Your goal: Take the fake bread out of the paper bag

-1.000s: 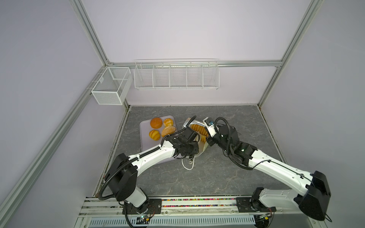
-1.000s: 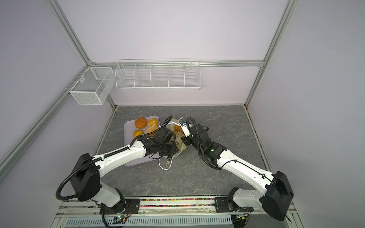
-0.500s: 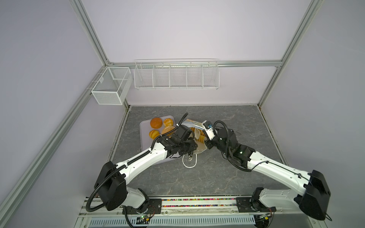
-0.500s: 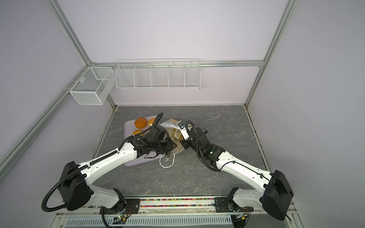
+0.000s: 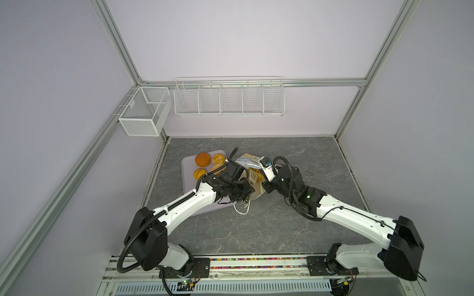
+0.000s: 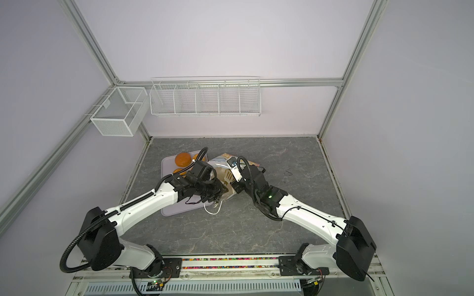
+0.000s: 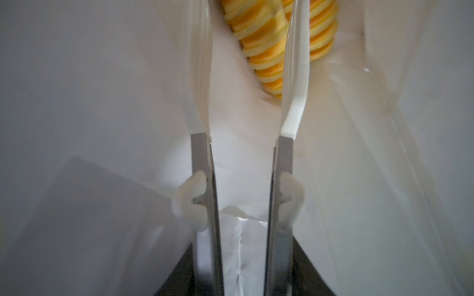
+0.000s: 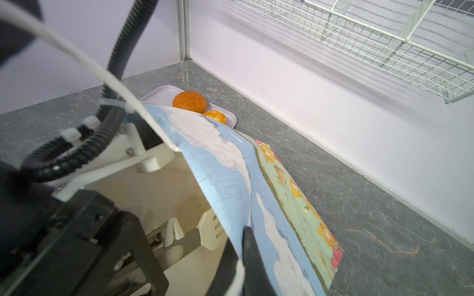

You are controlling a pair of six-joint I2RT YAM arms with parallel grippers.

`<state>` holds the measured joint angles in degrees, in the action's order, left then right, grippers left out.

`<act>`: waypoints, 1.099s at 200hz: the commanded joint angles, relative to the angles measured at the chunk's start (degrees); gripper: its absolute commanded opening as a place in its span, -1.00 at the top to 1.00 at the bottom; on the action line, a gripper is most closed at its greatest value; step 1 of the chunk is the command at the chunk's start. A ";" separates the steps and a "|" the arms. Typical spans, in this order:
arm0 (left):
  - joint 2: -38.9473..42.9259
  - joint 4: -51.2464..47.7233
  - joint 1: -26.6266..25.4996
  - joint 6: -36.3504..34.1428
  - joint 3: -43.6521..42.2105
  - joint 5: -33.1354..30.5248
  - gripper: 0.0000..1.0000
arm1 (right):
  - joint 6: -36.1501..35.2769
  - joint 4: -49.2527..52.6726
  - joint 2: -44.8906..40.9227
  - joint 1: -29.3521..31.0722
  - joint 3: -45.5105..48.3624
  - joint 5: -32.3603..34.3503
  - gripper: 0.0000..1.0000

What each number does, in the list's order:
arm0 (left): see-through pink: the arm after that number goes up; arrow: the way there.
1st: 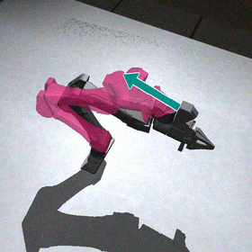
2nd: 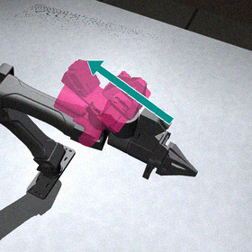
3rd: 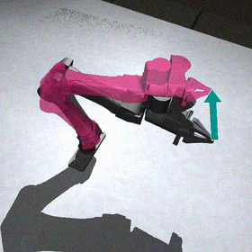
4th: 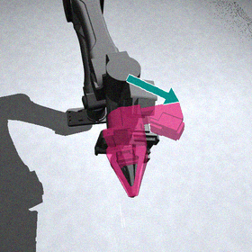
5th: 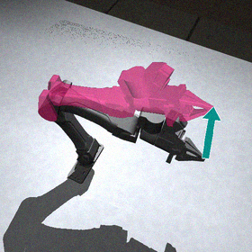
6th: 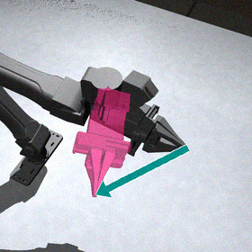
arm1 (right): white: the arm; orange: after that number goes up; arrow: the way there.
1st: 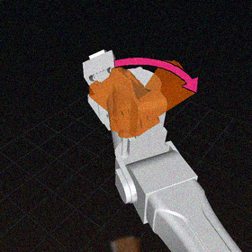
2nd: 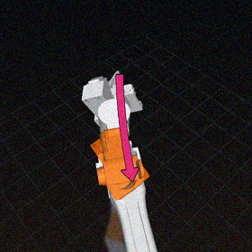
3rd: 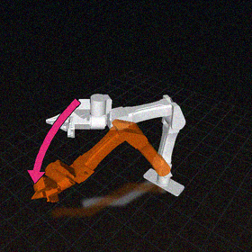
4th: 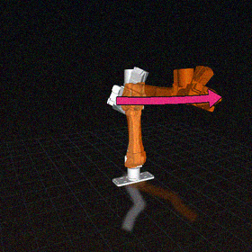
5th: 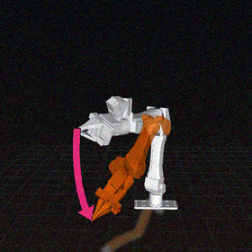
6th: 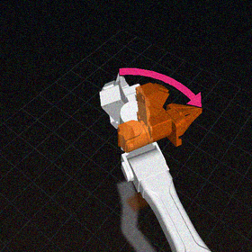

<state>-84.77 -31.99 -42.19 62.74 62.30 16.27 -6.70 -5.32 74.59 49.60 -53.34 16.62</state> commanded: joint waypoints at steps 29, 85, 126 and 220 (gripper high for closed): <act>-6.22 7.51 1.48 3.75 0.98 4.46 0.13 | -4.03 -2.17 -2.64 0.69 1.66 -4.26 0.87; -8.22 15.01 1.63 3.28 1.62 5.50 0.19 | -4.51 1.80 -3.66 0.30 1.82 -4.49 0.87; -7.23 17.04 1.94 1.40 -0.71 5.48 0.62 | -4.54 2.41 -4.00 -2.20 2.62 -5.65 0.87; 1.20 15.68 4.55 -3.07 -6.14 9.43 0.78 | -11.59 5.32 -4.76 -4.43 4.48 -7.47 0.87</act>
<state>-85.97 -18.72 -39.18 60.66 56.86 24.34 -14.90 -1.30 70.70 45.56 -49.80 10.74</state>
